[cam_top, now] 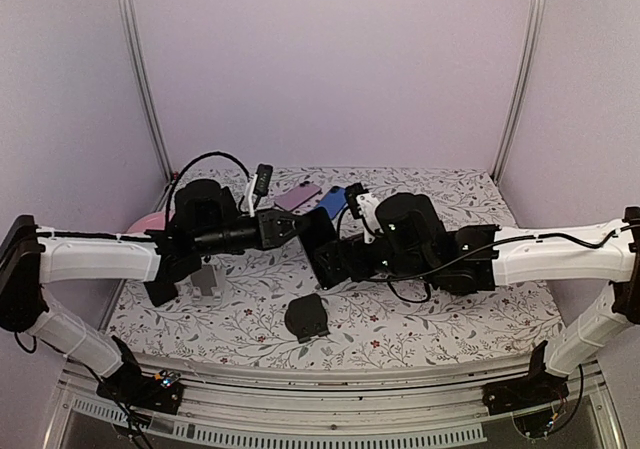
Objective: Place the phone on the phone stand
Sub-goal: Pass from the right arm to the left, then move the phone stand to the center of the board.
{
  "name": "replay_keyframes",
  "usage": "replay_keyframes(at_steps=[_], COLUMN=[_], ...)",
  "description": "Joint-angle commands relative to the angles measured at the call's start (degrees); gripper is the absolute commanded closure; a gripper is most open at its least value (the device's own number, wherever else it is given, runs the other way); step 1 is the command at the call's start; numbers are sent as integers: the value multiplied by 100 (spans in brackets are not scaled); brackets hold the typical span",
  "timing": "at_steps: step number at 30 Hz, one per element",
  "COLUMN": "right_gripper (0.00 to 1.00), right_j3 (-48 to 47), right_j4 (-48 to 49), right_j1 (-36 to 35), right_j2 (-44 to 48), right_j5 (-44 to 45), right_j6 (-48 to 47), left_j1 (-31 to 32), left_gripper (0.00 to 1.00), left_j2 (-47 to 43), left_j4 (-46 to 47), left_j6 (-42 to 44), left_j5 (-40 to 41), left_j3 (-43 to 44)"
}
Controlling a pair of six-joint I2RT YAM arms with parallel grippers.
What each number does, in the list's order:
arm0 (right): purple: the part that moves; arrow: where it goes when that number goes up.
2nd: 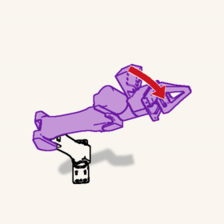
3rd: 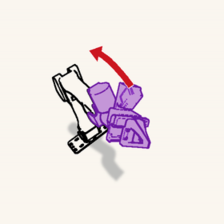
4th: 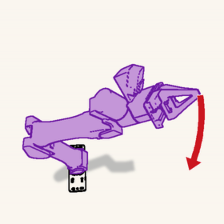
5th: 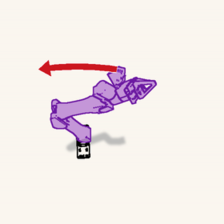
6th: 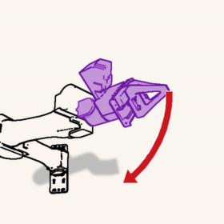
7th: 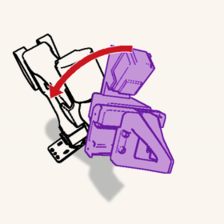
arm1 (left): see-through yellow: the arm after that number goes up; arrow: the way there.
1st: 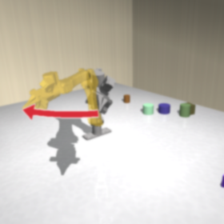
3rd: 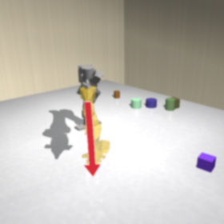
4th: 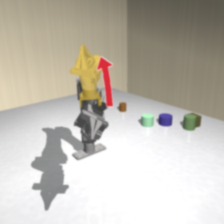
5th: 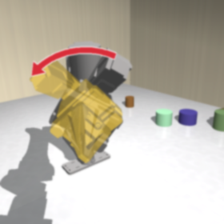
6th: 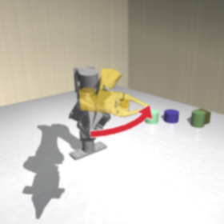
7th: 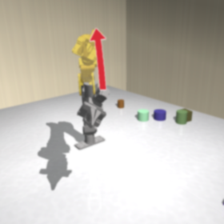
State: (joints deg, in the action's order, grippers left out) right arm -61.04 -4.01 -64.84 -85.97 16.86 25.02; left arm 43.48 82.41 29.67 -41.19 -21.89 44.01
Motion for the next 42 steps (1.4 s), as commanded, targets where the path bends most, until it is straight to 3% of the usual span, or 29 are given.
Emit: replay_keyframes(at_steps=[1, 8, 12, 21, 42], right_gripper=[1, 1, 1, 1, 3], right_j3=[255, 385, 132, -655, -1604], right_j4=[135, -8, -161, -318, -1022], right_j1=[-32, -253, -562, -776, -776], right_j2=[379, 254, -335, -1702, -2946], right_j5=[-320, -179, 18, 239, 678], right_j6=[183, 337, 705, 1097, 1158], left_j1=[16, -118, -229, -297, -307], left_gripper=[100, 100, 100, 100, 100], left_j2=[-771, -2252, -2992, -3613, -3726], left_j4=[-304, -1941, -2640, -2989, -2862], left_j6=[515, 472, 481, 549, 504], left_j5=[624, 2709, 3288, 3285, 3138], left_j3=[-336, -599, -585, -595, -731])
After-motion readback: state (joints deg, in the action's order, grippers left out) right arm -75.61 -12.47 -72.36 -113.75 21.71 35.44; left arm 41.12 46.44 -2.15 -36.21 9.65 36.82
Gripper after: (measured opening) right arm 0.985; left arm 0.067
